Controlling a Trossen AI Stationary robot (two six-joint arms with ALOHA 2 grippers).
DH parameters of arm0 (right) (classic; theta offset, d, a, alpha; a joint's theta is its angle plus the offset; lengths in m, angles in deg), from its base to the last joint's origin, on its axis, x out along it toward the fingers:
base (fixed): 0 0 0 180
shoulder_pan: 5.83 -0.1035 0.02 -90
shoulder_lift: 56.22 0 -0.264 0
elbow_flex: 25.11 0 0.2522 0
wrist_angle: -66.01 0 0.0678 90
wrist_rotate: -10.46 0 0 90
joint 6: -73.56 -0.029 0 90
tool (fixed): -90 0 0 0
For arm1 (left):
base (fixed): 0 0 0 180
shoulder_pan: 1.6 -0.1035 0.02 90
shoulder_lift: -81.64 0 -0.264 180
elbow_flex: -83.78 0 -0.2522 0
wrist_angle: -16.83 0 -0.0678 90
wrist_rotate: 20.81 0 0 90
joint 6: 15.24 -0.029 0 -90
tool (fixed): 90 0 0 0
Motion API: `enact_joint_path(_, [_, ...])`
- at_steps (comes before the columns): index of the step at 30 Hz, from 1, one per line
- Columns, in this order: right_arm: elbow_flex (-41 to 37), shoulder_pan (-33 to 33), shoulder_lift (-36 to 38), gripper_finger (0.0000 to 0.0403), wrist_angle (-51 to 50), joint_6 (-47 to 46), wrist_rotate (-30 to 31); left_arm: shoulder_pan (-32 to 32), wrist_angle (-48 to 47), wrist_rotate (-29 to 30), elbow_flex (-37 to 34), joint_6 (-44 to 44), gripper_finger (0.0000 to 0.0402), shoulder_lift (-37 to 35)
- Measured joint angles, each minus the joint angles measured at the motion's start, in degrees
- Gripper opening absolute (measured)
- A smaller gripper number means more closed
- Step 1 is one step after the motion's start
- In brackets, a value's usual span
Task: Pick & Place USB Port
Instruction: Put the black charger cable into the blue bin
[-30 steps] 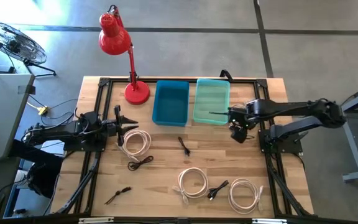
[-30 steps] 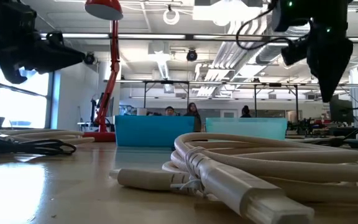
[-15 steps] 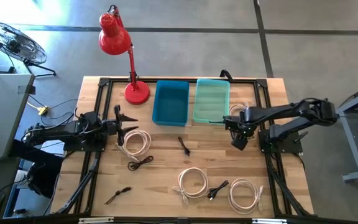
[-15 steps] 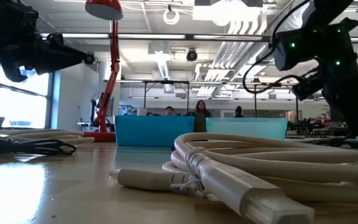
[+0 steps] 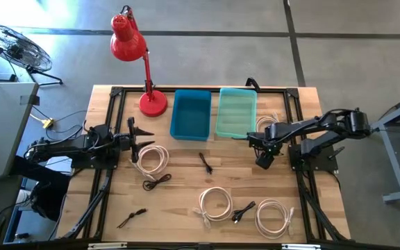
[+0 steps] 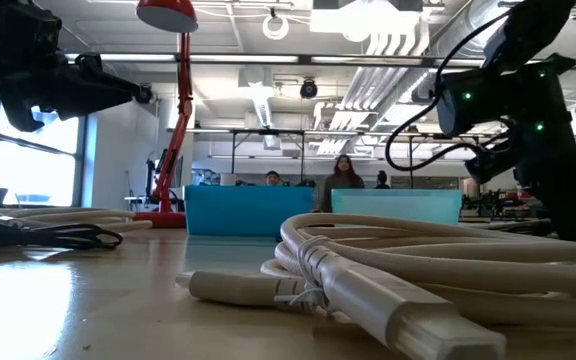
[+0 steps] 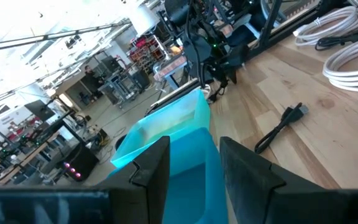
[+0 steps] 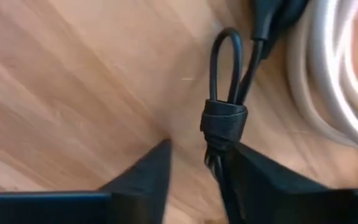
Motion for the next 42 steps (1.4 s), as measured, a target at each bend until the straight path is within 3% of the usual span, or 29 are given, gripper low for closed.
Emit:
enact_joint_path(3, [0.2, 0.0, -0.7, 0.0036, 0.5, 0.0, -1.1, 0.0, 0.1, 0.0, 0.0, 0.0, 0.0138, 0.0])
enact_joint_path(5, [0.4, 0.0, -0.7, 0.0014, 0.6, -0.3, -1.1, 0.0, 0.2, 0.0, 0.0, 0.2, 0.0138, 0.0])
enact_joint_path(13, [4.6, -3.9, -0.9, 0.0005, -1.5, -2.5, -1.5, 0.0, 8.0, -4.1, 0.0, 3.0, 0.0138, 0.0])
enact_joint_path(20, [16.6, -11.2, -0.9, 0.0003, -7.2, -5.6, -1.3, 0.0, 14.1, -6.3, 0.0, 5.7, 0.0138, 0.0])
enact_joint_path(26, [30.8, -17.1, -0.8, 0.0002, -6.8, -0.7, 9.1, 0.0, 20.6, -6.2, 0.1, 9.9, 0.0138, 0.0])
enact_joint_path(32, [40.1, -20.6, -0.8, 0.0001, -2.2, 10.4, 20.5, 0.0, 20.5, -6.9, 3.0, 15.3, 0.0138, 1.2])
enact_joint_path(38, [42.0, -20.7, -0.8, 0.0001, 3.5, 19.9, 23.0, 0.0, 20.3, -15.4, 7.4, 14.2, 0.0138, 7.2])
enact_joint_path(42, [42.0, -20.1, -0.8, 0.0001, 5.1, 22.5, 22.9, 0.0, 19.8, -16.4, 11.6, 13.5, 0.0152, 13.0])
